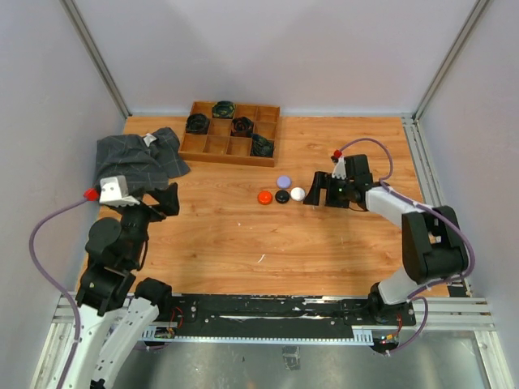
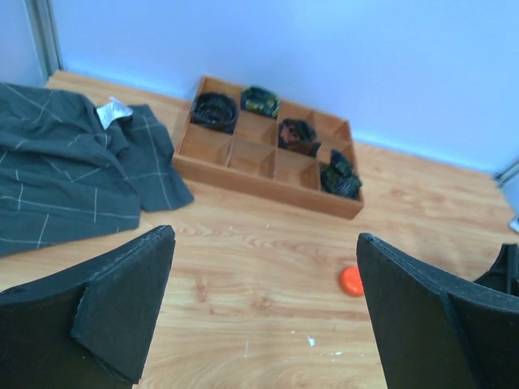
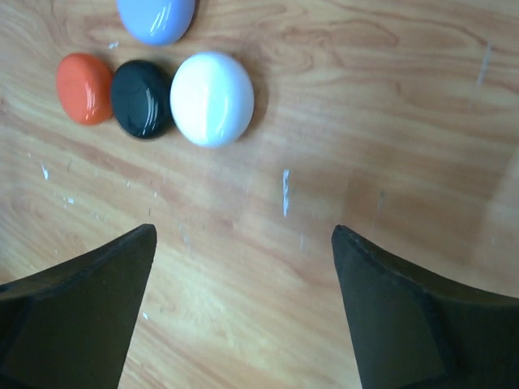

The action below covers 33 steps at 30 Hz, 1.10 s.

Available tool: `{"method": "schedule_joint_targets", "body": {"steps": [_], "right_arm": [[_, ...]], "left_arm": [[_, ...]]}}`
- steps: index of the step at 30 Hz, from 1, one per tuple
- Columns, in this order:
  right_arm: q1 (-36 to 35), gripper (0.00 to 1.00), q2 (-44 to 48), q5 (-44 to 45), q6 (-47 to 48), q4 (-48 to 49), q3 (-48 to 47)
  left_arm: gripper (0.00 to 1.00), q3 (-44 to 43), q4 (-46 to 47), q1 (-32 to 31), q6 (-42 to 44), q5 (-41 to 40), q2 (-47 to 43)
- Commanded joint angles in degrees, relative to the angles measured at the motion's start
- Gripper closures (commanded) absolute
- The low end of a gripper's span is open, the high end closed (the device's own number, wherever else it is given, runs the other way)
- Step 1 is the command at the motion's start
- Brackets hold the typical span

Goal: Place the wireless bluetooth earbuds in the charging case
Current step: Place the charging case at the center of the board, then reset both arms

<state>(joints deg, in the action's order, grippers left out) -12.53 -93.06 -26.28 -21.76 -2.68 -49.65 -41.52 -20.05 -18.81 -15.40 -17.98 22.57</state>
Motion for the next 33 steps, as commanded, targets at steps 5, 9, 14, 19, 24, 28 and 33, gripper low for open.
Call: {"method": "schedule_joint_targets", "body": {"steps": [5, 9, 14, 19, 24, 28, 33], "right_arm": [[0.71, 0.01, 25.51, 6.13, 3.67, -11.93, 5.74], [0.76, 0.01, 40.02, 8.97, 4.55, -17.24, 7.28], [0.69, 0.01, 56.62, 10.24, 4.62, -20.48, 9.50], [0.74, 0.01, 68.64, 15.02, 5.93, -21.95, 11.50], [0.68, 0.01, 76.64, 17.12, 6.85, -18.17, 16.53], [0.72, 0.01, 78.23, 17.02, 8.03, -16.71, 18.24], [0.70, 0.01, 78.25, 17.32, 8.79, -16.13, 18.75]], "left_arm": [[0.01, 2.50, -4.77, 0.49, -5.41, 1.27, -13.94], [0.01, 3.48, -6.57, 0.44, -7.71, 1.32, -17.65], [0.01, 3.41, -8.30, 0.41, -9.89, 1.89, -19.74], [0.01, 5.27, -8.58, 0.48, -12.21, 1.72, -21.25], [0.01, 7.84, -8.28, 0.43, -13.07, 1.41, -21.29], [0.01, 8.10, -8.55, 0.48, -13.08, 0.55, -21.14], [0.01, 8.61, -8.32, 0.47, -12.99, 0.28, -21.27]]}}
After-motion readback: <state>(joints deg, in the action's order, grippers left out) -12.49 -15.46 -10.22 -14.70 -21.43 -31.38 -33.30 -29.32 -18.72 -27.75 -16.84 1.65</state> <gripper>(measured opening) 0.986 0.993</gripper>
